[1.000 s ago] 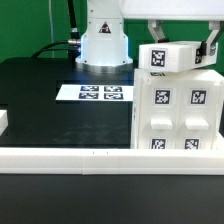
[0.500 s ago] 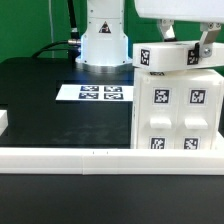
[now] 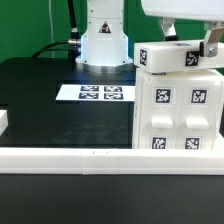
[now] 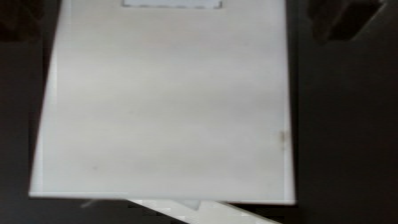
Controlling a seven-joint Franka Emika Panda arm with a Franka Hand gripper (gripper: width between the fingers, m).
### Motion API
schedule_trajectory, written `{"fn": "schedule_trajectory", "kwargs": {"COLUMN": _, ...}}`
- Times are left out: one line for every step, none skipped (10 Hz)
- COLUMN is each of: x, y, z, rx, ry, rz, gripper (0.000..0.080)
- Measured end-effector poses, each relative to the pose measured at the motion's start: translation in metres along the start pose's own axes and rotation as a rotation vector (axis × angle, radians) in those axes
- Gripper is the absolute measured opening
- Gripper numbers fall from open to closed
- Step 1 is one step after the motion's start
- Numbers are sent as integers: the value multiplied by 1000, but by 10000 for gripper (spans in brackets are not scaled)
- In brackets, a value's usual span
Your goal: Assemble cabinet
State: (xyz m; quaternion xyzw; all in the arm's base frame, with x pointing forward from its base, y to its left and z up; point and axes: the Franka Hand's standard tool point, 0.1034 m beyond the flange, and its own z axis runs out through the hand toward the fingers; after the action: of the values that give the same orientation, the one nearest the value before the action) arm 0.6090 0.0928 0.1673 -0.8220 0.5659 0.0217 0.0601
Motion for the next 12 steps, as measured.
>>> {"fn": "schedule_trajectory", "kwargs": {"x": -2, "y": -1, "z": -5, "rx": 9, "ry": -4, "rz": -11, "gripper": 780}}
{"fn": "schedule_trajectory", "kwargs": {"x": -3, "y": -3, "z": -13, "rx": 20, "ry": -3, "rz": -17, "gripper": 795}}
{"fn": "schedule_trajectory", "kwargs": {"x": -3, "y": -4, "z": -17, "rx": 29, "ry": -3, "rz": -30, "gripper": 795}}
{"fn": "schedule_trajectory", "kwargs": {"x": -3, "y": -4, "z": -16, "rx": 27, "ry": -3, "rz": -59, "gripper": 797}}
{"fn": "schedule_trajectory", "kwargs": {"x": -3, "y": -4, "z": -15, "rx": 25, "ry": -3, "rz": -60, "gripper": 797}}
{"fn": "schedule_trajectory", "kwargs": {"x": -3, "y": -3, "z": -14, "rx": 18, "ry": 4, "rz": -123, "gripper": 797}}
{"fn": "schedule_trajectory", "kwargs": {"x": -5, "y": -3, "z": -11, "rx": 8, "ry": 11, "rz": -232, "gripper": 797}}
{"fn": "schedule_trajectory", "kwargs": {"x": -8, "y": -4, "z": -11, "rx": 6, "ry": 10, "rz": -317, "gripper": 797}}
{"fn": "schedule_trajectory", "kwargs": {"x": -11, "y": -5, "z": -11, "rx": 5, "ry": 10, "rz": -413, "gripper": 797}}
{"fn": "schedule_trajectory", "kwargs": {"x": -13, "y": -7, "z": -13, "rx": 6, "ry": 10, "rz": -522, "gripper": 797}}
{"fn": "schedule_trajectory", "kwargs": {"x": -13, "y": -8, "z": -15, "rx": 7, "ry": 10, "rz": -626, "gripper": 797}}
{"fn": "schedule_trajectory", "kwargs": {"x": -12, "y": -9, "z": -16, "rx": 6, "ry": 10, "rz": -733, "gripper": 797}}
